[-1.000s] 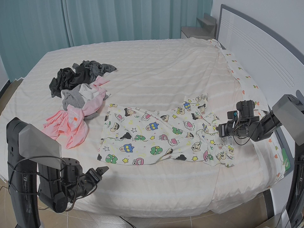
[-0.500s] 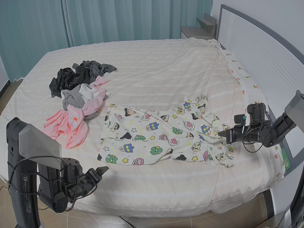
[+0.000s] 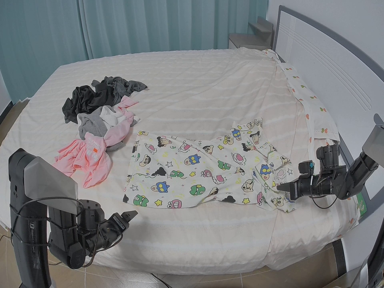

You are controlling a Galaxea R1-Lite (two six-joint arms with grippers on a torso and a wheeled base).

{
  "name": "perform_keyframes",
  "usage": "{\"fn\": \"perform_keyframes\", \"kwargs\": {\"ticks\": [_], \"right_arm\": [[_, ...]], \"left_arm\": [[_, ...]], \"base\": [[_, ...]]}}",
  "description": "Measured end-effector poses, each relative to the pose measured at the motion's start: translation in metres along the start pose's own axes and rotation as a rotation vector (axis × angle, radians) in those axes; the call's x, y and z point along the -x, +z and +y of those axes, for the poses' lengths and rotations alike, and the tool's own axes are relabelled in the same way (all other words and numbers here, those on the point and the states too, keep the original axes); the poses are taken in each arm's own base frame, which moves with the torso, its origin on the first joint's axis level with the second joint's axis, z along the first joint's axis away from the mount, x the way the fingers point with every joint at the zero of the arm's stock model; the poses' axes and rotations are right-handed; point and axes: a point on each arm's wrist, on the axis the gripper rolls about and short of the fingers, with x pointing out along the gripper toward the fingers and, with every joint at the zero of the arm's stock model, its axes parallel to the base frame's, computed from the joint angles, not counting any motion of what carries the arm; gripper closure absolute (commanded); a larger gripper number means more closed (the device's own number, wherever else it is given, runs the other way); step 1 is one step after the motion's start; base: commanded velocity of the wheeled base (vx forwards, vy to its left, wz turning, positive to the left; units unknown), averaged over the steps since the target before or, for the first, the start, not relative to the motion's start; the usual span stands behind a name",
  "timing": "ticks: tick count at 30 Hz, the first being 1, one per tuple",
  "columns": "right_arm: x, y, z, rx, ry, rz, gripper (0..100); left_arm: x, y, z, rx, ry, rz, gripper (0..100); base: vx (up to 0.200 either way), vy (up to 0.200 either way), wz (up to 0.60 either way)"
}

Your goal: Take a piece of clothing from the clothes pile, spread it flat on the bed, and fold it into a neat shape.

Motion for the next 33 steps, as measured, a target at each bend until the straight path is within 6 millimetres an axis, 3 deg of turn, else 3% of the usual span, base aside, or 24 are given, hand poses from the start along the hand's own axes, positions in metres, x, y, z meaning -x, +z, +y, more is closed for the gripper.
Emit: {"fn": "perform_keyframes", "kwargs": {"ticks": [10, 11, 25, 33], "right_arm": [[0.001, -0.017, 0.004, 0.002, 0.01, 0.057, 100], [0.0, -0.019, 0.004, 0.001, 0.011, 0.062, 0], [0.0, -0.032, 0.01, 0.009, 0.014, 0.074, 0], [0.004, -0.014, 0.001, 0.019, -0.026, 0.011, 0]], "left_arm": [[0.0, 0.0, 0.0, -0.001, 0.0, 0.0, 0], [0.0, 0.0, 0.0, 0.0, 0.0, 0.0, 0], [0.0, 0.0, 0.0, 0.0, -0.001, 0.0, 0], [0.0, 0.0, 0.0, 0.0, 0.0, 0.0, 0]], "base": [[0.0, 0.0, 0.0], [0.0, 0.0, 0.0], [0.0, 0.0, 0.0], [0.0, 0.0, 0.0]]}}
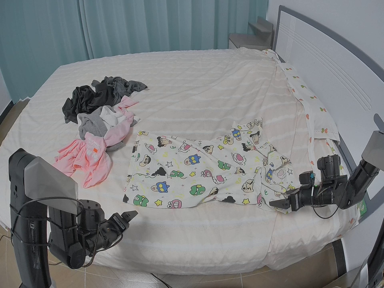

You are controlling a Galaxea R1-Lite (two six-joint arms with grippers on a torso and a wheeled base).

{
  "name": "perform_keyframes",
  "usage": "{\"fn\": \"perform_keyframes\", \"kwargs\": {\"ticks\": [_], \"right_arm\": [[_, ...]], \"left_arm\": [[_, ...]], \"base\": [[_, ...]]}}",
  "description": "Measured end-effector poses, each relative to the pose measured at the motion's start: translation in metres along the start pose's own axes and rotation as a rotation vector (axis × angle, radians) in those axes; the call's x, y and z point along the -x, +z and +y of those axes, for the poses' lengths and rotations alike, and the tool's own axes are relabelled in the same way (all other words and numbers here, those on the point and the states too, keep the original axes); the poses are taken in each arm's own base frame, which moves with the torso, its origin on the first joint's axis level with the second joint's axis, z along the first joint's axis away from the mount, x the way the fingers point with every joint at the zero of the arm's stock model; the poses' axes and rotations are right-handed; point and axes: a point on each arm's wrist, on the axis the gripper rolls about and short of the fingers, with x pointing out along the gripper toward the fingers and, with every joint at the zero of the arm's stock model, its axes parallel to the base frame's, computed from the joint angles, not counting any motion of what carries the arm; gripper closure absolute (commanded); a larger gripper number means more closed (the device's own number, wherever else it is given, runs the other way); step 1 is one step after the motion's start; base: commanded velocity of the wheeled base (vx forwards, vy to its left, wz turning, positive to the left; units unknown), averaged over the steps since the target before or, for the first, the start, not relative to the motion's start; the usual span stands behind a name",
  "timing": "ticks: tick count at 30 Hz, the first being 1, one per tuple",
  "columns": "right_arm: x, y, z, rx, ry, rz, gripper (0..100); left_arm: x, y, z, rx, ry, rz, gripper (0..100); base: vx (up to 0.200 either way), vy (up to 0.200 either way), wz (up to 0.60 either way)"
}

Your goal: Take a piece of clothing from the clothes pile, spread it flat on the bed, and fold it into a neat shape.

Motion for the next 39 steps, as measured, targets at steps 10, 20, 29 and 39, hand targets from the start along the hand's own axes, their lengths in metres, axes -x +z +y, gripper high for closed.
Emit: {"fn": "perform_keyframes", "kwargs": {"ticks": [10, 20, 29, 39], "right_arm": [[-0.017, 0.061, -0.025, 0.011, -0.058, -0.107, 0], [-0.062, 0.063, -0.047, -0.043, -0.055, -0.083, 0], [-0.079, 0.056, -0.051, -0.052, -0.043, -0.064, 0], [-0.084, 0.054, -0.044, -0.045, -0.024, -0.057, 100]], "left_arm": [[0.0, 0.0, 0.0, 0.0, 0.0, 0.0, 0], [0.0, 0.0, 0.0, -0.001, 0.001, 0.0, 0], [0.0, 0.0, 0.0, -0.001, 0.001, 0.001, 0], [0.0, 0.0, 0.0, -0.001, 0.001, 0.001, 0]], "base": [[0.0, 0.0, 0.0], [0.0, 0.0, 0.0], [0.0, 0.0, 0.0], [0.0, 0.0, 0.0]]}}
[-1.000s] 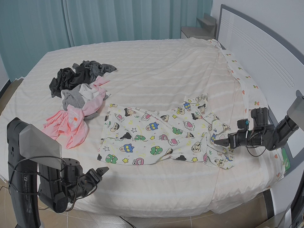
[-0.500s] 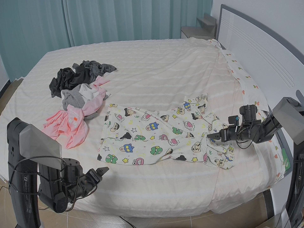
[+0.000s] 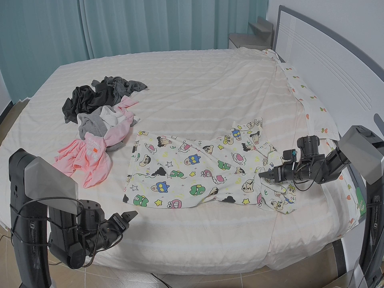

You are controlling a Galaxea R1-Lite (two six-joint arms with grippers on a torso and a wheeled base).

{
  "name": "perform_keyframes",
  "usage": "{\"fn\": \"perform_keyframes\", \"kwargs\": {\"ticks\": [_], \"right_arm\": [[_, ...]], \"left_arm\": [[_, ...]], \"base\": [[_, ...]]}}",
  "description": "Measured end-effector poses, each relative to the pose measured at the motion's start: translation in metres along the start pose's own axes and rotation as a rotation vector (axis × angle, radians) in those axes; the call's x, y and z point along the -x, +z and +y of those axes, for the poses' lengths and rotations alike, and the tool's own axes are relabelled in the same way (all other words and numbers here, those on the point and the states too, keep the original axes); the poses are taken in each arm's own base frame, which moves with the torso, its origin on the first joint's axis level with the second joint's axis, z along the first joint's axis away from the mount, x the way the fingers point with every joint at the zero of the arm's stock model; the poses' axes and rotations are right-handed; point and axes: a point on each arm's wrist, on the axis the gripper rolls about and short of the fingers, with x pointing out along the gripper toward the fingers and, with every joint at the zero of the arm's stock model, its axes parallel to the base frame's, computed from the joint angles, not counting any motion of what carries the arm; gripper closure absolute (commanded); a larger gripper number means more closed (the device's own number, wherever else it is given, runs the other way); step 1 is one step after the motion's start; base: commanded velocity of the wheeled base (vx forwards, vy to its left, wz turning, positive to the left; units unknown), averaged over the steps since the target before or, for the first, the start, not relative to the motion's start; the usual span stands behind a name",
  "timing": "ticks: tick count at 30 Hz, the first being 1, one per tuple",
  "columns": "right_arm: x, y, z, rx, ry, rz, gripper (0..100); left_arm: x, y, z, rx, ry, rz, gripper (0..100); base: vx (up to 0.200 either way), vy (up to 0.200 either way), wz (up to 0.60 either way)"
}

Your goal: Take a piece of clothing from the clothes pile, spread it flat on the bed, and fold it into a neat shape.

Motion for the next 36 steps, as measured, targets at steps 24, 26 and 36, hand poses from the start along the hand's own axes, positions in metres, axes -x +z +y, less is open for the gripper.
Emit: {"fn": "perform_keyframes", "kwargs": {"ticks": [24, 26, 36], "right_arm": [[0.041, 0.004, 0.06, 0.09, -0.091, -0.028, 100], [0.042, 0.0, 0.067, 0.098, -0.102, -0.02, 100], [0.044, -0.026, 0.094, 0.124, -0.125, 0.02, 0]], "left_arm": [[0.0, 0.0, 0.0, 0.0, -0.001, 0.0, 0], [0.0, 0.0, 0.0, 0.0, -0.001, 0.0, 0], [0.0, 0.0, 0.0, 0.0, -0.001, 0.0, 0]], "base": [[0.0, 0.0, 0.0], [0.0, 0.0, 0.0], [0.0, 0.0, 0.0]]}}
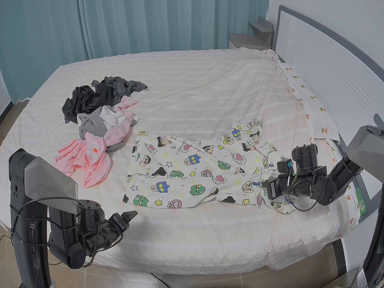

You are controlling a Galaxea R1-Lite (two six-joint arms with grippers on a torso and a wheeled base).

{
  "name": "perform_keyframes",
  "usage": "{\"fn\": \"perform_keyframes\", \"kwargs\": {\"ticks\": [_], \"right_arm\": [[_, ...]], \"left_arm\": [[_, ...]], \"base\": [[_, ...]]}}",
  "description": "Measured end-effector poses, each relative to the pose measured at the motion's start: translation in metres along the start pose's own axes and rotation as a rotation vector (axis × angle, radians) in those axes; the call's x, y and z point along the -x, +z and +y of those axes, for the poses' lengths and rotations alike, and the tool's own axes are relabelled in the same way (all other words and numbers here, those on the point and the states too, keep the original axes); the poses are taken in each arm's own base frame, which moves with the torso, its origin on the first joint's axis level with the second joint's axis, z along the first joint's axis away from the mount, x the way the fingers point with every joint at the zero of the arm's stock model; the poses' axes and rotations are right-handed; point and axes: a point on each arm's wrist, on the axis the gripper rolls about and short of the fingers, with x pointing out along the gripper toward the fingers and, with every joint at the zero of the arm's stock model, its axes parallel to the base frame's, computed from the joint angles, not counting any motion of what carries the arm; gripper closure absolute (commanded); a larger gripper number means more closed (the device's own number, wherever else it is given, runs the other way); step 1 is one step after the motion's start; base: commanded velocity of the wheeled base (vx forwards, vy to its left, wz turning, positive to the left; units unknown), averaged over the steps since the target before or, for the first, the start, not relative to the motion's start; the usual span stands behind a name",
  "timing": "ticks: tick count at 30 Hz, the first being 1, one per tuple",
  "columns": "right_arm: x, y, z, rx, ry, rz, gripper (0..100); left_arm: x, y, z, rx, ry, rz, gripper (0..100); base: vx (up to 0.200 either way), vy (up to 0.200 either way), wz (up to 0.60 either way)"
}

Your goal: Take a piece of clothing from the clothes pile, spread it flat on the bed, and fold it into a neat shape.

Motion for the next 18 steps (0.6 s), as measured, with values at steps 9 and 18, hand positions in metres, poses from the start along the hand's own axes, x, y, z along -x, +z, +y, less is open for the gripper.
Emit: {"fn": "perform_keyframes", "kwargs": {"ticks": [9, 18], "right_arm": [[0.008, -0.026, 0.014, 0.005, 0.028, 0.061, 0], [0.017, -0.044, 0.034, -0.001, 0.068, 0.029, 0]], "left_arm": [[-0.001, 0.0, 0.0, -0.001, 0.007, -0.011, 0], [-0.001, -0.001, 0.0, -0.003, 0.007, -0.01, 0]], "base": [[0.0, 0.0, 0.0], [0.0, 0.0, 0.0]]}}
